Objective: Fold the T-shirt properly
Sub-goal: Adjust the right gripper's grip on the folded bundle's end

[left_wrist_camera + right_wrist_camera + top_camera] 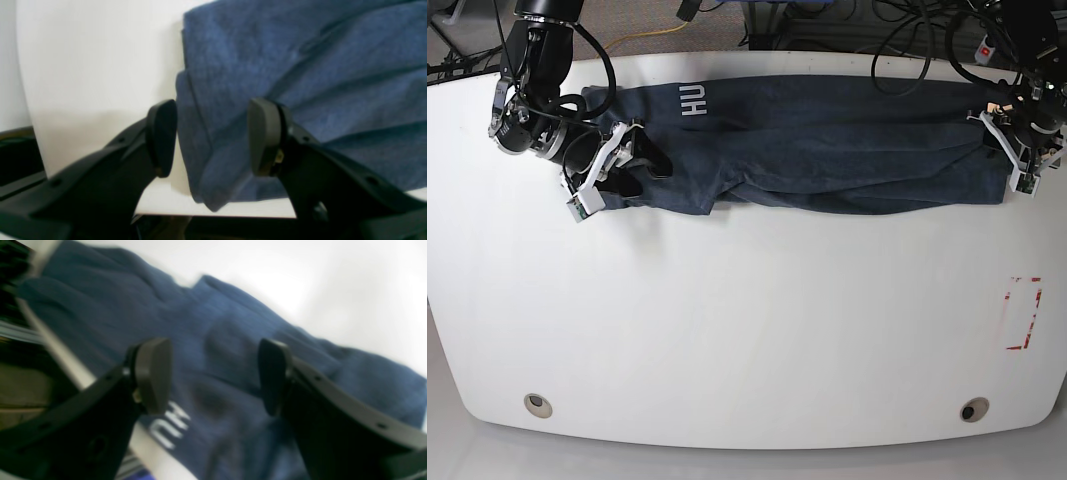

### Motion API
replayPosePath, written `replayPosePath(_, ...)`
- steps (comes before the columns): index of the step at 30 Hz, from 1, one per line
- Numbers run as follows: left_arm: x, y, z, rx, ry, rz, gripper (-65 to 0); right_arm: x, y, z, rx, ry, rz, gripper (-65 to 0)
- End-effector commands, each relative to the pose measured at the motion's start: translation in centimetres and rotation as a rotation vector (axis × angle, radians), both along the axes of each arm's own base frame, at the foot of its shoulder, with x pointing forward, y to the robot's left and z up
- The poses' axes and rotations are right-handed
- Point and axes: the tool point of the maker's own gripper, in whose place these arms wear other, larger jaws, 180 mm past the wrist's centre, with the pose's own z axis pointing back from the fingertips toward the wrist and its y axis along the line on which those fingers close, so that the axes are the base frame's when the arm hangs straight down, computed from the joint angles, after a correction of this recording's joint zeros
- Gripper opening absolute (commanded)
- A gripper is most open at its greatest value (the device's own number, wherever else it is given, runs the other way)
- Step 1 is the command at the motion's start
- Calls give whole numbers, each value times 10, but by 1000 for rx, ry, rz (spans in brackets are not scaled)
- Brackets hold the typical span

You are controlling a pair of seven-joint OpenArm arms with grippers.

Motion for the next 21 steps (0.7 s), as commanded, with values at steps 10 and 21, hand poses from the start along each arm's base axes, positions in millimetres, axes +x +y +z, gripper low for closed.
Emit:
replayPosePath(10,-2,16,-22,-48,36,39,-342,21,-15,1,-142,-47,-19,-255)
replayPosePath(21,-9,20,-46,-109,60,61,-343,28,-40,-24,-147,37,-95,-255)
